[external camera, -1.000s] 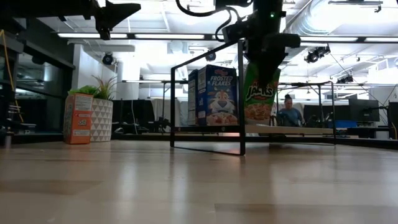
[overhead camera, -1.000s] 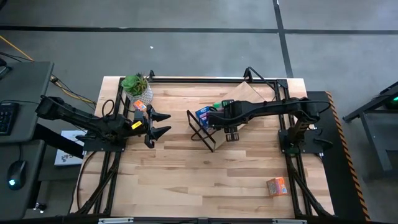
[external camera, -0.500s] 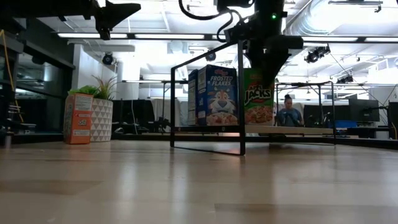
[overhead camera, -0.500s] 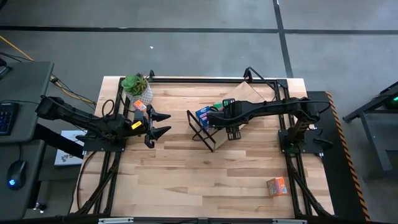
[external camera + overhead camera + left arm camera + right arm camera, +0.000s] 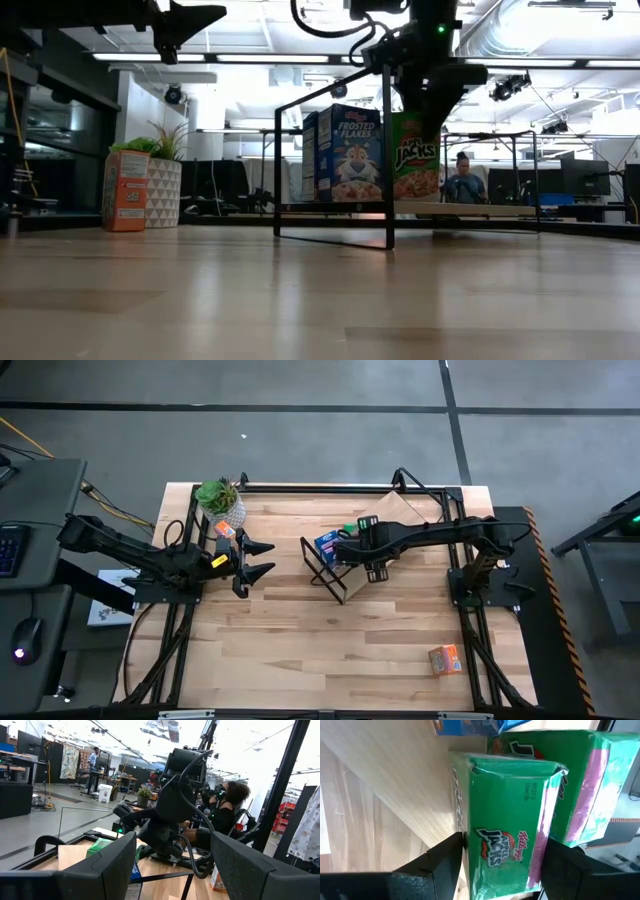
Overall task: Stack cereal on shelf
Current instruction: Put the green cereal box aligned with the other green cereal box on the shelf
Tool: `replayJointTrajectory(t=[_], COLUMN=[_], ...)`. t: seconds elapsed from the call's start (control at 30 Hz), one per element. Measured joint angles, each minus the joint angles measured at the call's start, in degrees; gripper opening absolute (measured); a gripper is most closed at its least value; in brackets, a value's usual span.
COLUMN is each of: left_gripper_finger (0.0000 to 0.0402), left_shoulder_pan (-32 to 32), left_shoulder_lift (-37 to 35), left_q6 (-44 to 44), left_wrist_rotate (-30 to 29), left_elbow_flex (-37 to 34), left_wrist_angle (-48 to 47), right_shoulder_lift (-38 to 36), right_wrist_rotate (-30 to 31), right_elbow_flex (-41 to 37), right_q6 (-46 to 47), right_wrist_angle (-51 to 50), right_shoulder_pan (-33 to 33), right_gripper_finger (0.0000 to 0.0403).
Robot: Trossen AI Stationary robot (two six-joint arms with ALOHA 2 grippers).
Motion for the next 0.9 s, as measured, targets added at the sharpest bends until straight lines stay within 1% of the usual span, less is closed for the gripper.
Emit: replayJointTrajectory(t=[0.27,0.43,0.63,0.7,0.83,0.9], left_gripper_finger=[0.0248,0.0248,0.0248,0.0248,0.0248,0.0248], left_shoulder_pan=[0.0,0.0,-0.02,-0.02,-0.04,-0.04], left_shoulder_lift=[0.0,0.0,0.0,0.0,0.0,0.0], left_q6=[0.01,0.01,0.0,0.0,-0.02,-0.65], left_wrist_rotate=[-0.01,0.0,-0.01,-0.01,0.1,0.55], left_elbow_flex=[0.0,0.0,0.0,0.0,0.0,0.0], left_wrist_angle=[-0.01,-0.04,-0.1,-0.1,-0.4,-1.03], right_shoulder_lift=[-1.13,-3.27,-4.4,-4.42,-4.41,-4.33], right_wrist_rotate=[-1.6,-2.0,-2.01,-2.08,-5.87,-7.95], right_elbow_flex=[0.23,2.56,6.22,7.29,7.85,7.74], right_q6=[0.1,1.15,1.2,2.5,4.11,5.51], right_wrist_angle=[-0.53,-0.6,-1.0,-1.25,-2.63,-5.08], right_shoulder_pan=[0.02,0.04,0.07,0.07,0.07,0.07], right_gripper_finger=[0.0222,0.0222,0.0222,0.0222,0.0222,0.0219])
